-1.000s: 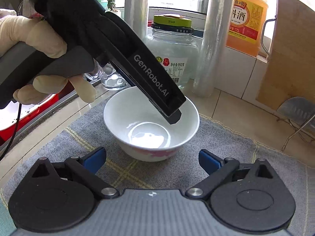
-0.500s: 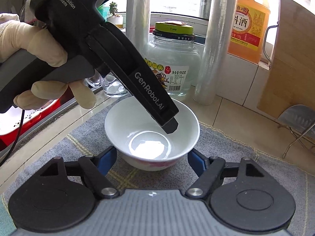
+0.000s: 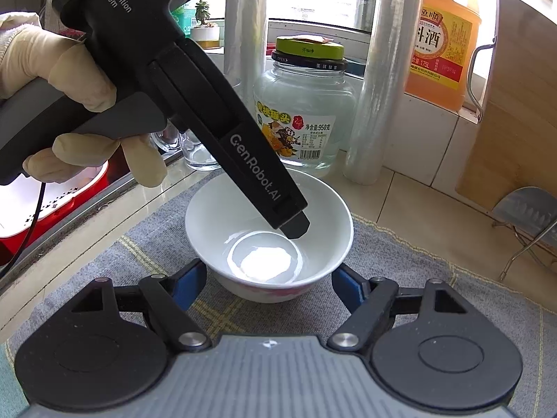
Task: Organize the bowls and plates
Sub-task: 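Close the left tool on the rim of the white bowl, then lift and carry the white bowl with the left tool toward the nested bowls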
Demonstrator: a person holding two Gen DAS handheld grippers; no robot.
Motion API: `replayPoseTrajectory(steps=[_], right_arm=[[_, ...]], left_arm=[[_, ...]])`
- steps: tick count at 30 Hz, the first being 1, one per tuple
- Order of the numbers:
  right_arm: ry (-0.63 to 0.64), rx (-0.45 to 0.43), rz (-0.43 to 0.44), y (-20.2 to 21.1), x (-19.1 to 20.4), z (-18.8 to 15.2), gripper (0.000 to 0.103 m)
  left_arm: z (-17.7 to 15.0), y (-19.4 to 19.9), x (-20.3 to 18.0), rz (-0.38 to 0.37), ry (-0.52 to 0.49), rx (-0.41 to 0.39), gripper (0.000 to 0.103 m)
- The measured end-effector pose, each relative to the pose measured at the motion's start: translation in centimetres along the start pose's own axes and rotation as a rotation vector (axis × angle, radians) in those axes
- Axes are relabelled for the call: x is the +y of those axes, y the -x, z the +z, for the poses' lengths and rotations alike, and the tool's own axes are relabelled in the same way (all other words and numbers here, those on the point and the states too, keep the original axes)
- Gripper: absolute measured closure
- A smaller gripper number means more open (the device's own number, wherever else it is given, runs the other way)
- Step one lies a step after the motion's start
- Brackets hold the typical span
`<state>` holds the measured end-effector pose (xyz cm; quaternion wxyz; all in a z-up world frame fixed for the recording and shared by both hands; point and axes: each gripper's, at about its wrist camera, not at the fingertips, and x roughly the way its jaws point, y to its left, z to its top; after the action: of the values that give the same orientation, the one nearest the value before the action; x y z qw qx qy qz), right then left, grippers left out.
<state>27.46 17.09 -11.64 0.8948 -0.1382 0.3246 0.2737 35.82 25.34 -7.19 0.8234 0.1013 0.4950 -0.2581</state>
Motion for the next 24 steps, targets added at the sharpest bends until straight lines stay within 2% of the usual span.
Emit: replayPoseTrajectory(steps=[4,14,24], right_arm=[[0.006,0.001,0.001,0.0,0.0,0.0,0.02],[0.013,0.026,0.005,0.4,0.0,0.2,0.02],[0.016,0.046,0.018,3.1,-0.3,0.2,0.02]], left_arm=[[0.2,0.0,0.4,-0.025,0.008,0.025,0.048],[-0.1,0.9,-0.7,-0.024,-0.007,0.026,0.048],[-0.4,2.9,-3.3,-0.02,-0.039,0.014,0.049]])
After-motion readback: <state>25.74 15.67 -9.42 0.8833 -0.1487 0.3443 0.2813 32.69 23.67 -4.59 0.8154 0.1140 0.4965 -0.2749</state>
